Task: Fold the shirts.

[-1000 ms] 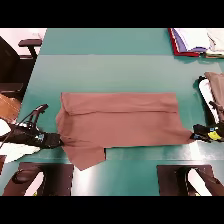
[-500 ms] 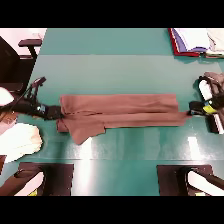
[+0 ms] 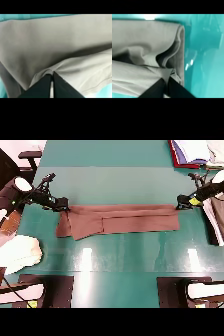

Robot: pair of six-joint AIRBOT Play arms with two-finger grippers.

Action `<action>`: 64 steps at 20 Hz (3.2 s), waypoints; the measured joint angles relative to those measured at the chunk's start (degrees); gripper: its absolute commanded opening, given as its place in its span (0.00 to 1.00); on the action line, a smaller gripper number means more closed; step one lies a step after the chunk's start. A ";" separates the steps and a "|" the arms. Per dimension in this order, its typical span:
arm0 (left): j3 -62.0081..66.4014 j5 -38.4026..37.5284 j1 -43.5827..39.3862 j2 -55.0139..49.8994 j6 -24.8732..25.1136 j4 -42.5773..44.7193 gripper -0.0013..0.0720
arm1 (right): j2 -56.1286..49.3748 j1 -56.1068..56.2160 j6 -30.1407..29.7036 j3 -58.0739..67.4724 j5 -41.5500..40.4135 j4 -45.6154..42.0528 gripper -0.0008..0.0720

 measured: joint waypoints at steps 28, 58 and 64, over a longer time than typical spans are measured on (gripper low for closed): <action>8.24 13.22 -23.50 -9.66 -5.88 -11.56 0.05 | -2.62 -8.83 -16.20 -14.36 -3.32 23.71 0.04; 31.36 2.25 -21.97 -15.61 -5.75 -1.60 0.05 | 9.60 21.07 -2.01 19.52 -0.13 29.53 0.04; 31.43 -0.52 -5.68 1.09 -4.79 5.05 0.05 | -0.90 39.71 -8.00 19.61 -14.34 39.28 0.78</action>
